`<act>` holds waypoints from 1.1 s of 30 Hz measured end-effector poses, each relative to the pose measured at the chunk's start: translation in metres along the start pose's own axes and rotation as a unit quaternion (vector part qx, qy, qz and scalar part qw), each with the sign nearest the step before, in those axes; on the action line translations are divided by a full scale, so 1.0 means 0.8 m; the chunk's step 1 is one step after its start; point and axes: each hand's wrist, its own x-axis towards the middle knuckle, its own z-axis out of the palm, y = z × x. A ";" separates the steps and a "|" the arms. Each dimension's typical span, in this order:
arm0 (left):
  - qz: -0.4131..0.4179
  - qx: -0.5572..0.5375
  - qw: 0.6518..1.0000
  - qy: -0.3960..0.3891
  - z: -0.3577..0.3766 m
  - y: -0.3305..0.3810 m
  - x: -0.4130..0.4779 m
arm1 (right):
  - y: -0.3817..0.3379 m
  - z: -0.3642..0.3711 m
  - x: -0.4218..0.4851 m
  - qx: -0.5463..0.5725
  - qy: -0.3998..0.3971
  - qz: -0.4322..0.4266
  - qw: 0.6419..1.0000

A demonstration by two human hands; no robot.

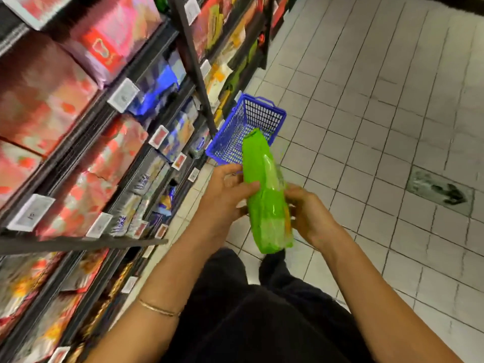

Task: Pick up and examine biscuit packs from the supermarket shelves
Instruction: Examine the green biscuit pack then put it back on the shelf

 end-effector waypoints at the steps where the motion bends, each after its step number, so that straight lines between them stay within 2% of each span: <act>1: -0.002 0.003 1.000 0.006 -0.002 0.005 0.019 | -0.020 -0.009 0.019 -0.023 -0.002 -0.020 1.000; 5: -0.010 -0.003 0.998 0.059 -0.015 0.017 0.087 | -0.096 -0.031 0.094 -0.072 0.047 -0.056 0.995; 10: -0.051 -0.058 0.984 0.162 -0.032 0.000 0.193 | -0.169 -0.007 0.207 -0.154 0.031 -0.074 0.985; 15: -0.142 -0.162 0.945 0.246 -0.045 -0.031 0.336 | -0.211 0.014 0.359 -0.236 0.009 -0.035 0.971; 18: -0.173 -0.176 0.925 0.288 -0.055 -0.059 0.433 | -0.218 0.018 0.473 -0.274 -0.006 0.000 0.962; 25: -0.196 -0.150 0.920 0.305 -0.078 -0.205 0.690 | -0.169 0.015 0.792 -0.377 -0.046 0.029 0.925; 29: -0.229 -0.196 0.895 0.329 -0.091 -0.325 0.854 | -0.083 0.003 0.988 -0.411 -0.094 0.011 0.907; 33: -0.280 -0.202 0.871 0.350 -0.113 -0.435 0.943 | 0.019 -0.034 1.115 -0.403 -0.123 0.079 0.904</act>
